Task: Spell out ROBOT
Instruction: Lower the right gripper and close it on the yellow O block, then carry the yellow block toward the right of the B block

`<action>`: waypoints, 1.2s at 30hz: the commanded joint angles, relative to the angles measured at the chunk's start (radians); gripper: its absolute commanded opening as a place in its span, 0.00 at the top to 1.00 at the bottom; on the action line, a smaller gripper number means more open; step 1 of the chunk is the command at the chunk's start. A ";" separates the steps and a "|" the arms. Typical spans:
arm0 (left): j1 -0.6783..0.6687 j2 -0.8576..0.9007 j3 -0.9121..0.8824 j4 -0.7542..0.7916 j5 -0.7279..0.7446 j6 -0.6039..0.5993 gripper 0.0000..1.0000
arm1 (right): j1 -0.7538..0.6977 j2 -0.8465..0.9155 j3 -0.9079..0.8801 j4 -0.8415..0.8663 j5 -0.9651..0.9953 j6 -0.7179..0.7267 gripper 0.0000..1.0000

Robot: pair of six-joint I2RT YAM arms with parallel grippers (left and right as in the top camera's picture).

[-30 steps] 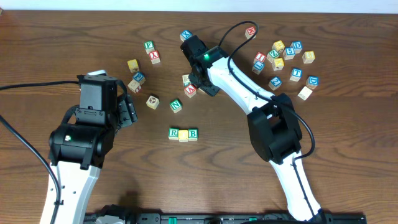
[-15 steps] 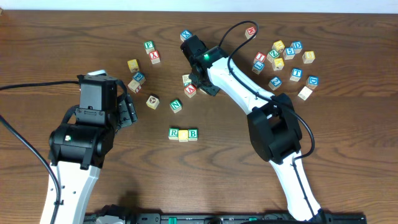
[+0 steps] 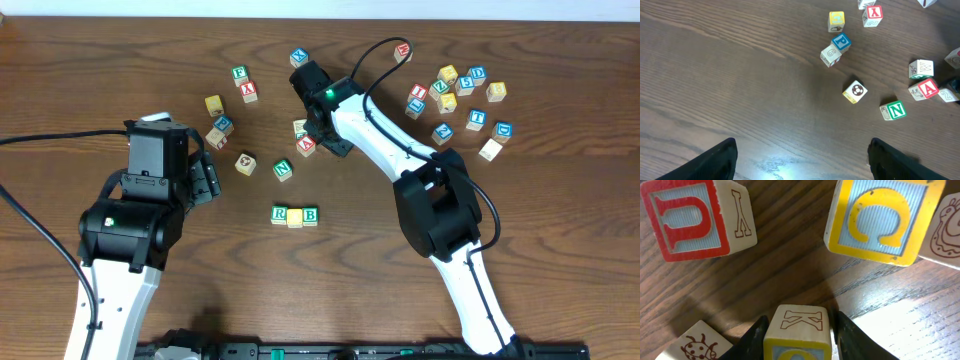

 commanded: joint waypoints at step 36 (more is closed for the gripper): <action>0.004 -0.002 0.022 -0.001 -0.020 0.017 0.18 | 0.006 -0.163 0.244 -0.209 0.101 -0.567 0.94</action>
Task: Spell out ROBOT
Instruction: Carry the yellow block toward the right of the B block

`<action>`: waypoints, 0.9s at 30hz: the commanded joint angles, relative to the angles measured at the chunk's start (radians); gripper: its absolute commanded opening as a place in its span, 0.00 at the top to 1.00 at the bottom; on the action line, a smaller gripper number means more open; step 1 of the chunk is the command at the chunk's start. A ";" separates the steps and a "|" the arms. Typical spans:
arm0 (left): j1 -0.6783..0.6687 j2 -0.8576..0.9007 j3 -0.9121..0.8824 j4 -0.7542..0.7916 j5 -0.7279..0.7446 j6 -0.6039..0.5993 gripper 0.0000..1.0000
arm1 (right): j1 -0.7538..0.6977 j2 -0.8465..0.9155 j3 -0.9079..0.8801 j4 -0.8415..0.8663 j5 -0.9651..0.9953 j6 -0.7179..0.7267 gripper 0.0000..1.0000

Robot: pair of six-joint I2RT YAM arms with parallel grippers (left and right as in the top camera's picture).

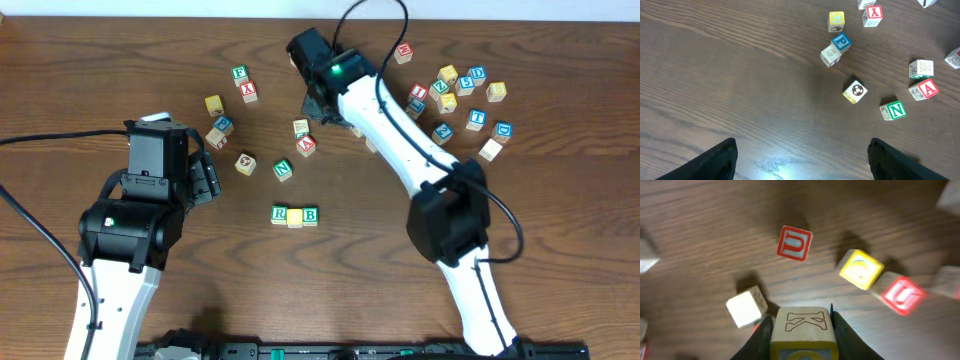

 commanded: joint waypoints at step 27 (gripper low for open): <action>0.004 -0.002 0.022 -0.001 -0.020 0.017 0.18 | 0.071 -0.358 -0.120 -0.271 0.042 -0.214 0.99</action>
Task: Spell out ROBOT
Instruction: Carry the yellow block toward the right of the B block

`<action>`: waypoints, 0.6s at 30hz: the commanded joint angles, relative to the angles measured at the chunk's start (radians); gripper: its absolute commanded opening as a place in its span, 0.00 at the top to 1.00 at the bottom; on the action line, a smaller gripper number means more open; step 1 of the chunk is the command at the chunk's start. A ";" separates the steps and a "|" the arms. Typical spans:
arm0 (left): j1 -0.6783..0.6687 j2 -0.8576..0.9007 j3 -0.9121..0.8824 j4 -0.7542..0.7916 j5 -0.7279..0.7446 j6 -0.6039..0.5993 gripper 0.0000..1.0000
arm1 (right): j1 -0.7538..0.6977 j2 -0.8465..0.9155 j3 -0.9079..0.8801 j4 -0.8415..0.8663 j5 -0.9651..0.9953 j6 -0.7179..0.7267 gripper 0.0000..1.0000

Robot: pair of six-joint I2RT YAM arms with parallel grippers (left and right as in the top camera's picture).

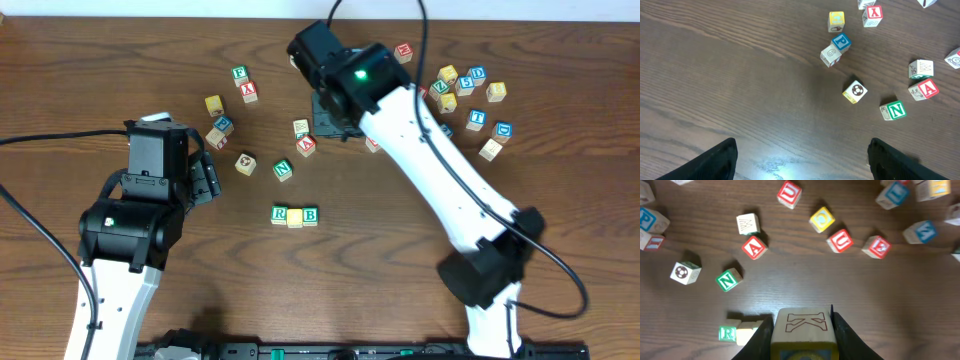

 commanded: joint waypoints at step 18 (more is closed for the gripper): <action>0.004 -0.002 0.022 -0.001 -0.020 0.017 0.18 | 0.076 -0.391 -1.067 0.634 -0.066 0.207 0.99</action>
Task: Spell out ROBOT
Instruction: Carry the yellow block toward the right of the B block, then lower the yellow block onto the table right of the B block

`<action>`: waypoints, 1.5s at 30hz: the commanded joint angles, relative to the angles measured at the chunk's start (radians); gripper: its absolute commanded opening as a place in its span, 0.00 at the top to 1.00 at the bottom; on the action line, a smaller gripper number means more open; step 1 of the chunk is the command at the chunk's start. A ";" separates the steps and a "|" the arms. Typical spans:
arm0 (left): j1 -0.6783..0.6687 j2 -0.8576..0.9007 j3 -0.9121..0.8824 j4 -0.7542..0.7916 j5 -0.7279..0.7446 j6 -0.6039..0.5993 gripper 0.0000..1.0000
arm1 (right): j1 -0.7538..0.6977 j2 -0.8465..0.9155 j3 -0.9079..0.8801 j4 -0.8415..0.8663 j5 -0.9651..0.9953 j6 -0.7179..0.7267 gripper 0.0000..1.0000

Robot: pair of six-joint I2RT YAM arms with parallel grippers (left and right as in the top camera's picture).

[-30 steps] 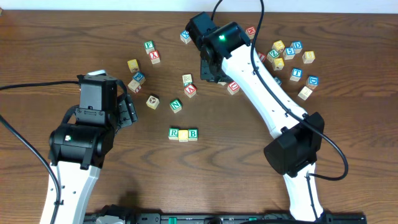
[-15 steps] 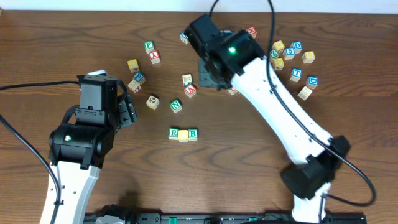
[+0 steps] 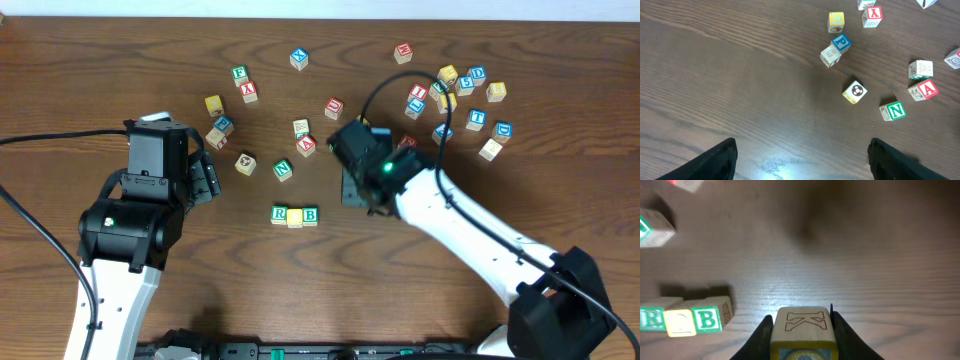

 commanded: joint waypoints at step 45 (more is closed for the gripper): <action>0.004 -0.002 0.020 -0.001 -0.020 0.017 0.18 | 0.158 0.108 -0.188 0.279 0.117 0.156 0.96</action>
